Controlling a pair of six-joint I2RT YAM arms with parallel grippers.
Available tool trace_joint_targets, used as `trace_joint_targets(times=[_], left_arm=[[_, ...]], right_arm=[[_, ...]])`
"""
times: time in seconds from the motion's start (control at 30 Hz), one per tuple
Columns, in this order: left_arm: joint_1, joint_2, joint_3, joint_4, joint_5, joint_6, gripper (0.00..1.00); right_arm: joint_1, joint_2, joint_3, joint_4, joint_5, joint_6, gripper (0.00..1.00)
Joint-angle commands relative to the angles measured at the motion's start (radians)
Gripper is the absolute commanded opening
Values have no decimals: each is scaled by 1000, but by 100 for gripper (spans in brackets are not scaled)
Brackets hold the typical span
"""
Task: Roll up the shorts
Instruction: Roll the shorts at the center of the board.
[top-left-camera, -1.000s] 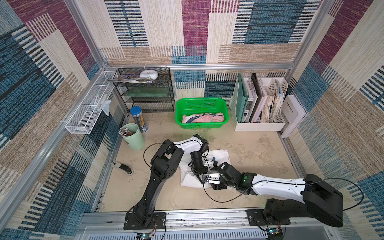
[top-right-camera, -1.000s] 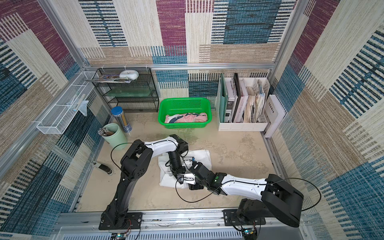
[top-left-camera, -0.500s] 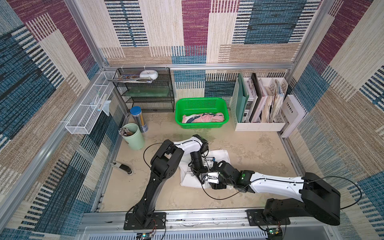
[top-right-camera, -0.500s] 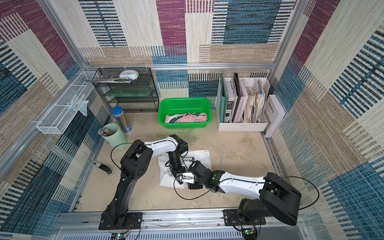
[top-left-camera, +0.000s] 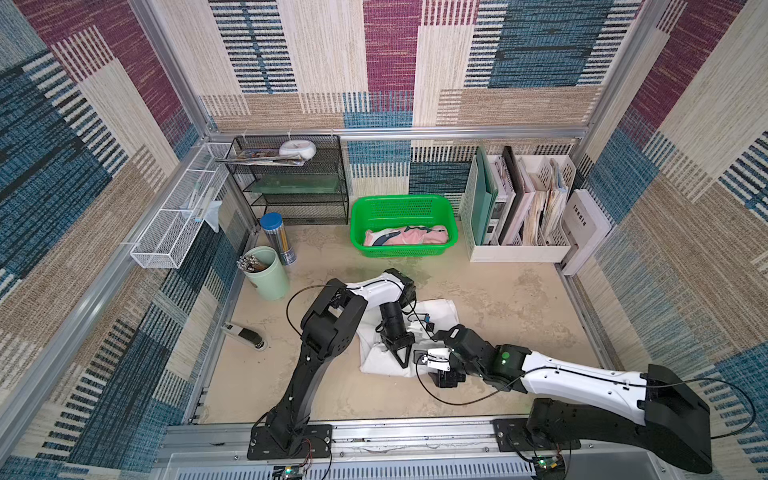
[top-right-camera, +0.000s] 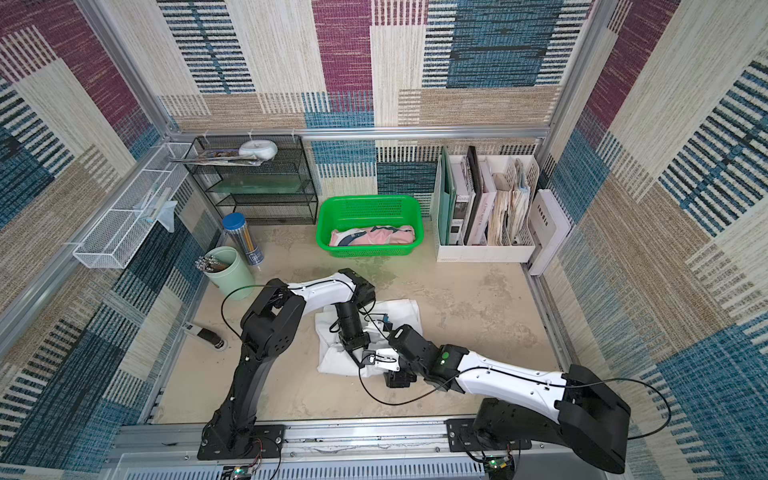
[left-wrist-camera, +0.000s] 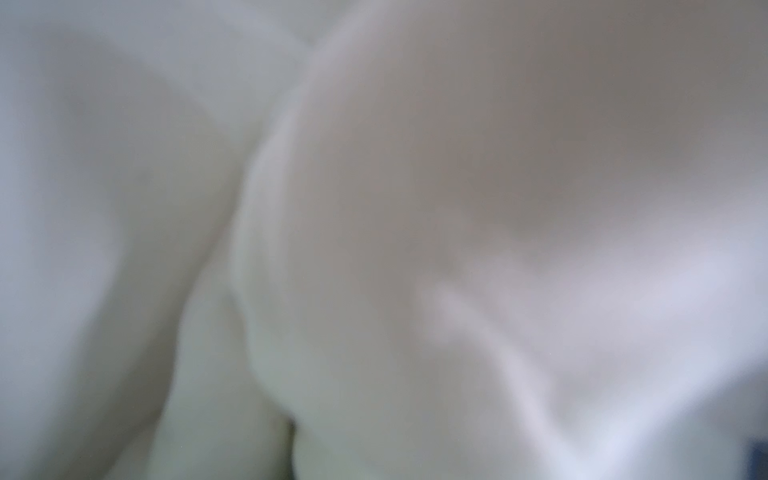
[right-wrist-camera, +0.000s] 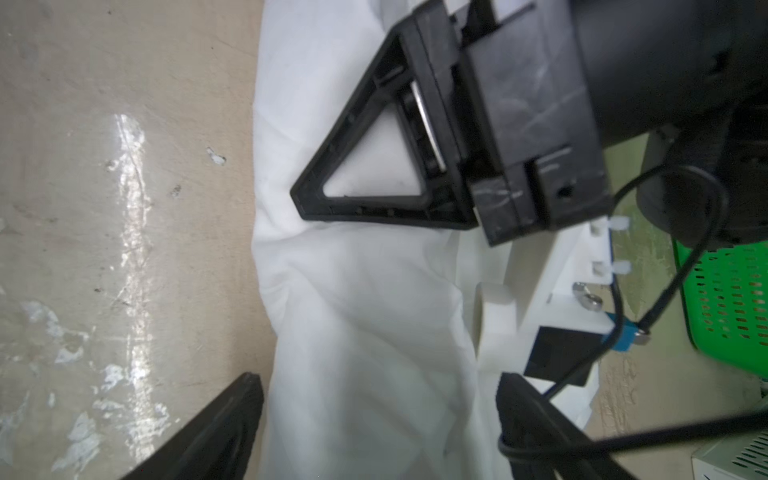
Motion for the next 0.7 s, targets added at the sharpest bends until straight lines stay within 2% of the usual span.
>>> trace_joint_targets(times=[0.0, 0.13, 0.43, 0.5, 0.6, 0.67], left_arm=[[10, -1, 3, 73, -95, -4, 5], [11, -4, 6, 72, -98, -5, 6], [16, -4, 7, 74, -96, -2, 6], [18, -5, 7, 74, -95, -4, 6], [20, -12, 3, 74, -95, -2, 7], [21, -20, 3, 74, -96, -3, 8]], right_arm=[[2, -8, -25, -169, -33, 57, 92], [2, 28, -23, -163, -75, 65, 91], [3, 182, 17, -161, -148, 82, 80], [3, 212, 20, -159, -151, 88, 73], [4, 246, 17, -153, -136, 93, 48], [5, 263, 19, -156, -118, 99, 39]])
